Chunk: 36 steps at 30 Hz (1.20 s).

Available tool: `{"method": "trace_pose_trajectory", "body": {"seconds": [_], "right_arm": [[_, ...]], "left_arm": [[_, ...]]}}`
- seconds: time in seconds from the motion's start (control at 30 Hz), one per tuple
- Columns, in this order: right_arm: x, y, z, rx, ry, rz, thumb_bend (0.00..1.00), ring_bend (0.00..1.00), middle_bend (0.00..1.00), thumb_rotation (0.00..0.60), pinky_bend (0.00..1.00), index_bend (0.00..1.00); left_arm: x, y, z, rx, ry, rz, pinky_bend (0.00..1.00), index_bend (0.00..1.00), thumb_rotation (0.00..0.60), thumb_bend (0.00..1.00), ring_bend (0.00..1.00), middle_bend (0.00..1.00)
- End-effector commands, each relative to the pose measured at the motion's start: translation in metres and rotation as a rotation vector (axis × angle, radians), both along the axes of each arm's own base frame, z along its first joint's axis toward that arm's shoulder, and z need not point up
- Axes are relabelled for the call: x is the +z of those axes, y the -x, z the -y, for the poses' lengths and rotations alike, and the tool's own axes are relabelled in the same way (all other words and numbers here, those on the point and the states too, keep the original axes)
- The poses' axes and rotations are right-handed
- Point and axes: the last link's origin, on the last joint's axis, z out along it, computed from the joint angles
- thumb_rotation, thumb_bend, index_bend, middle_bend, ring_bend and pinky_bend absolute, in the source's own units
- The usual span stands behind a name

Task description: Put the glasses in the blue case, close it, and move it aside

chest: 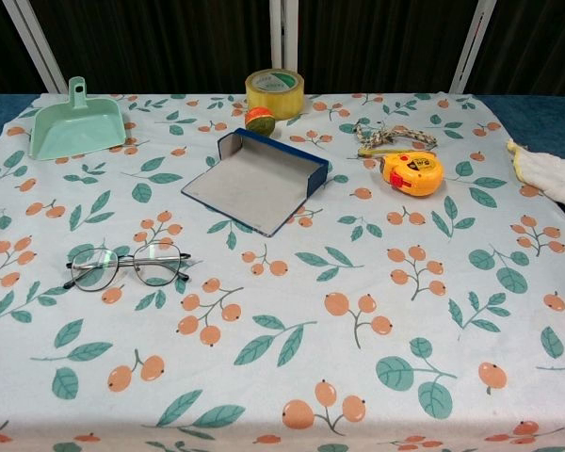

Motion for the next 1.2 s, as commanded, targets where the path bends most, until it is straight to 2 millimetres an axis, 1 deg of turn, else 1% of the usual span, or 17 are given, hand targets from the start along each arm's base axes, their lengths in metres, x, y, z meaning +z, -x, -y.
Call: {"method": "trace_pose_trajectory", "body": {"seconds": [0.03,0.2,0.3,0.43,0.5,0.63,0.73,0.83,0.87,0.97,1.03,1.1,1.2], "right_arm": [[-0.001,-0.001,0.000,0.009,0.004,-0.004,0.13,0.00,0.00,0.600,0.00,0.00],[0.000,0.003,-0.003,-0.009,0.004,0.004,0.13,0.00,0.00,0.600,0.00,0.00],[0.003,0.005,-0.005,-0.013,0.012,0.010,0.13,0.00,0.00,0.600,0.00,0.00],[0.005,0.006,-0.004,-0.016,0.024,0.023,0.13,0.00,0.00,0.600,0.00,0.00],[0.005,0.006,-0.003,-0.016,0.024,0.024,0.13,0.00,0.00,0.600,0.00,0.00],[0.005,0.009,0.001,-0.021,0.016,0.013,0.13,0.00,0.00,0.600,0.00,0.00],[0.006,0.011,0.001,-0.025,0.015,0.006,0.13,0.00,0.00,0.600,0.00,0.00],[0.011,0.011,-0.001,-0.028,0.027,-0.001,0.13,0.00,0.00,0.600,0.00,0.00],[0.013,0.011,-0.001,-0.028,0.031,-0.002,0.13,0.00,0.00,0.600,0.00,0.00],[0.019,0.011,-0.001,-0.027,0.057,0.005,0.13,0.00,0.00,0.600,0.00,0.00],[0.021,0.011,-0.001,-0.026,0.065,0.011,0.13,0.00,0.00,0.600,0.00,0.00],[0.023,0.013,-0.003,-0.030,0.074,0.014,0.13,0.00,0.00,0.600,0.00,0.00],[0.026,0.017,-0.004,-0.044,0.085,0.017,0.13,0.00,0.00,0.600,0.00,0.00]], "left_arm": [[-0.001,-0.001,-0.001,-0.010,0.005,-0.003,0.16,0.09,0.383,0.17,0.06,0.06],[-0.007,-0.004,-0.002,-0.016,0.018,0.012,0.16,0.09,0.385,0.17,0.06,0.06],[-0.010,-0.009,-0.003,-0.034,0.028,0.020,0.16,0.09,0.388,0.17,0.06,0.06],[-0.016,-0.021,-0.008,-0.063,0.060,0.039,0.16,0.09,0.400,0.17,0.06,0.06],[-0.022,-0.030,-0.011,-0.084,0.098,0.057,0.16,0.09,0.400,0.17,0.06,0.07],[-0.044,-0.048,-0.021,-0.149,0.217,0.049,0.16,0.09,0.399,0.17,0.06,0.08],[-0.065,-0.066,-0.030,-0.197,0.273,0.057,0.16,0.09,0.404,0.17,0.06,0.08],[-0.089,-0.085,-0.037,-0.218,0.325,0.113,0.16,0.10,0.404,0.17,0.06,0.08],[-0.093,-0.088,-0.038,-0.219,0.333,0.122,0.16,0.10,0.405,0.17,0.06,0.08],[-0.113,-0.101,-0.045,-0.229,0.371,0.132,0.16,0.13,0.406,0.17,0.06,0.08],[-0.123,-0.106,-0.049,-0.232,0.399,0.131,0.16,0.16,0.405,0.19,0.06,0.09],[-0.134,-0.108,-0.052,-0.221,0.433,0.128,0.16,0.19,0.405,0.24,0.06,0.09],[-0.144,-0.109,-0.057,-0.204,0.452,0.126,0.17,0.22,0.411,0.25,0.06,0.10]]}}
